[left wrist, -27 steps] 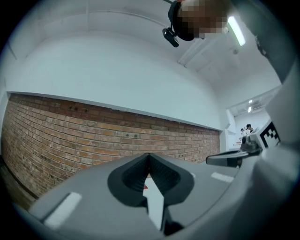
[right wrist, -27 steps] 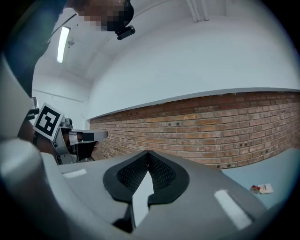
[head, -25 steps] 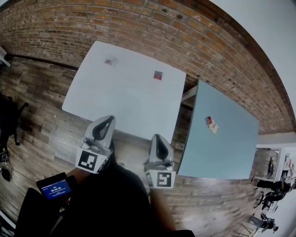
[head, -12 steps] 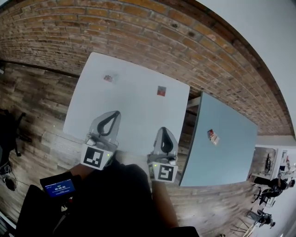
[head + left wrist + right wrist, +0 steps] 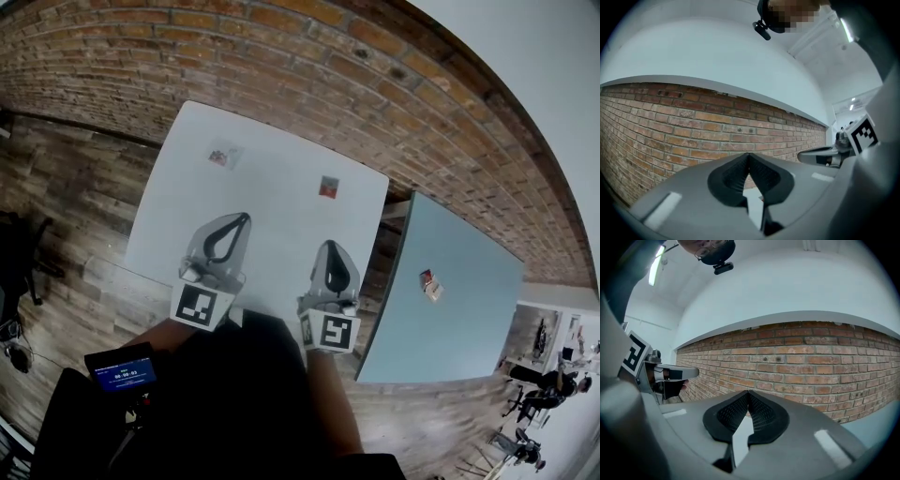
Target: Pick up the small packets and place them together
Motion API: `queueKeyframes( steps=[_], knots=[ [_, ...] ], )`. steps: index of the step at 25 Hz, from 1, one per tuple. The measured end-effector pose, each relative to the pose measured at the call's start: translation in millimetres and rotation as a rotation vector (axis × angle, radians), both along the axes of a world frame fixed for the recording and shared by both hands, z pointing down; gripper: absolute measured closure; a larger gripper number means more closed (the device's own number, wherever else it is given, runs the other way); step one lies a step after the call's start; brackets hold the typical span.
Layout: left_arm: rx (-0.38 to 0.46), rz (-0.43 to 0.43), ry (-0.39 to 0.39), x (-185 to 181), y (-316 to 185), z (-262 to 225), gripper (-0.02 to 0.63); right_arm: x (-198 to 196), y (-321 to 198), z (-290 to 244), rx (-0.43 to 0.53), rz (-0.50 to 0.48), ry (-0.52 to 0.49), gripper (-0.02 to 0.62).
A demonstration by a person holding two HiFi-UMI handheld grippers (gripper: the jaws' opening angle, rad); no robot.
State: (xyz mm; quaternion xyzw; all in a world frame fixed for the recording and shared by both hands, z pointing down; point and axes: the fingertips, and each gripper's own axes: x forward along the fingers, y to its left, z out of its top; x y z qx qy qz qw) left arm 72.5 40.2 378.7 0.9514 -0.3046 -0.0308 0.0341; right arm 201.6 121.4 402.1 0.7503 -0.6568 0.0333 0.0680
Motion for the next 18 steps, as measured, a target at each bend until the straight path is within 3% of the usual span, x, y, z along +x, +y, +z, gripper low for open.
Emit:
queueKeyframes(
  steps=[11, 12, 18],
  knots=[
    [-0.005, -0.034, 0.010, 45.0, -9.8, 0.5, 0.606, 68.6, -35.7, 52.5, -0.100, -0.059, -0.010, 0.590],
    [-0.009, -0.032, 0.017, 48.3, -10.7, 0.7, 0.606, 72.8, -39.2, 60.5, -0.114, -0.068, -0.014, 0.562],
    [-0.030, -0.028, -0.004, 68.2, -22.3, 7.3, 0.606, 111.7, -63.5, 124.9, -0.263, -0.068, -0.075, 0.545]
  ],
)
